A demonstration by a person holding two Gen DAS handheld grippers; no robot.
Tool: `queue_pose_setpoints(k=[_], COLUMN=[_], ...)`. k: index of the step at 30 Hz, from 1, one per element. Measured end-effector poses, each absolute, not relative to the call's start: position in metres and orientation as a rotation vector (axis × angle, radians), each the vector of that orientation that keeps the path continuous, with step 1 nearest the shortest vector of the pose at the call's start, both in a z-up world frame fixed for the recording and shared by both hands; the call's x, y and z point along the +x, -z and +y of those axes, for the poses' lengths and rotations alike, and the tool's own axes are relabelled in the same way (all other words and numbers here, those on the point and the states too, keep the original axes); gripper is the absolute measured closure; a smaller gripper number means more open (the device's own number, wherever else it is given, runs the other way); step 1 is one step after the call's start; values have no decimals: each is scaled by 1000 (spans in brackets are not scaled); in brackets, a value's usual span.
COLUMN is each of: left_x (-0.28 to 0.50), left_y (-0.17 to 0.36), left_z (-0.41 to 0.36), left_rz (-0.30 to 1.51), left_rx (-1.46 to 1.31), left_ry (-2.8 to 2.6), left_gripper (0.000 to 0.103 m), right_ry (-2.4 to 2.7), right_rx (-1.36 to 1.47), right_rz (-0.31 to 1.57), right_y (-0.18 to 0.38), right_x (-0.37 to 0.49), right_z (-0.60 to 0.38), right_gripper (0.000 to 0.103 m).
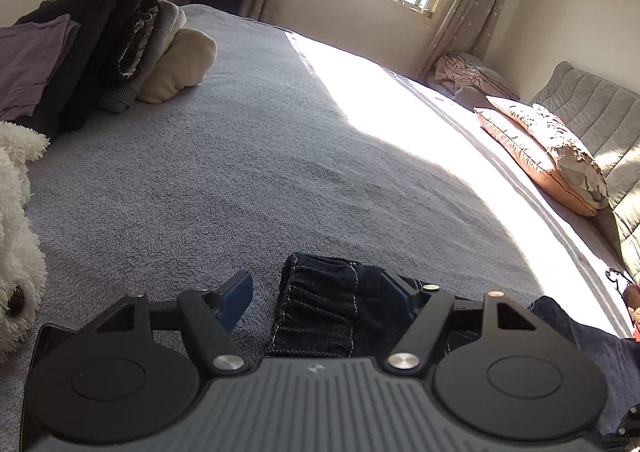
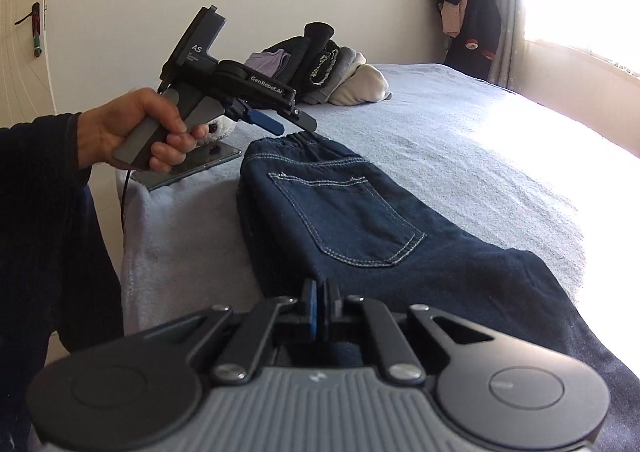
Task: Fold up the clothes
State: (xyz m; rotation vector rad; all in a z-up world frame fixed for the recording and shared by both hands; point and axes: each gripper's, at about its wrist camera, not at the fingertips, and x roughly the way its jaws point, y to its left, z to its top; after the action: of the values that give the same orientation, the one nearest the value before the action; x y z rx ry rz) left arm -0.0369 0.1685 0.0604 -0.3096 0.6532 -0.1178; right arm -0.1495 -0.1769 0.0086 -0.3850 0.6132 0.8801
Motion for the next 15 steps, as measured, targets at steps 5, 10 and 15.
queue_pose_setpoints(k=[5, 10, 15], left_x=[-42, -45, -35], left_y=[-65, -64, -52], left_z=[159, 123, 83], left_rz=[595, 552, 586], left_rx=[-259, -134, -3], left_ry=[125, 207, 275], left_gripper=[30, 28, 28], right_ry=[-879, -814, -749], right_rx=[-415, -330, -246], right_rz=[647, 641, 635], right_y=[5, -5, -16], right_x=[-149, -132, -114], right_z=[-171, -193, -216], right_gripper=[98, 86, 64])
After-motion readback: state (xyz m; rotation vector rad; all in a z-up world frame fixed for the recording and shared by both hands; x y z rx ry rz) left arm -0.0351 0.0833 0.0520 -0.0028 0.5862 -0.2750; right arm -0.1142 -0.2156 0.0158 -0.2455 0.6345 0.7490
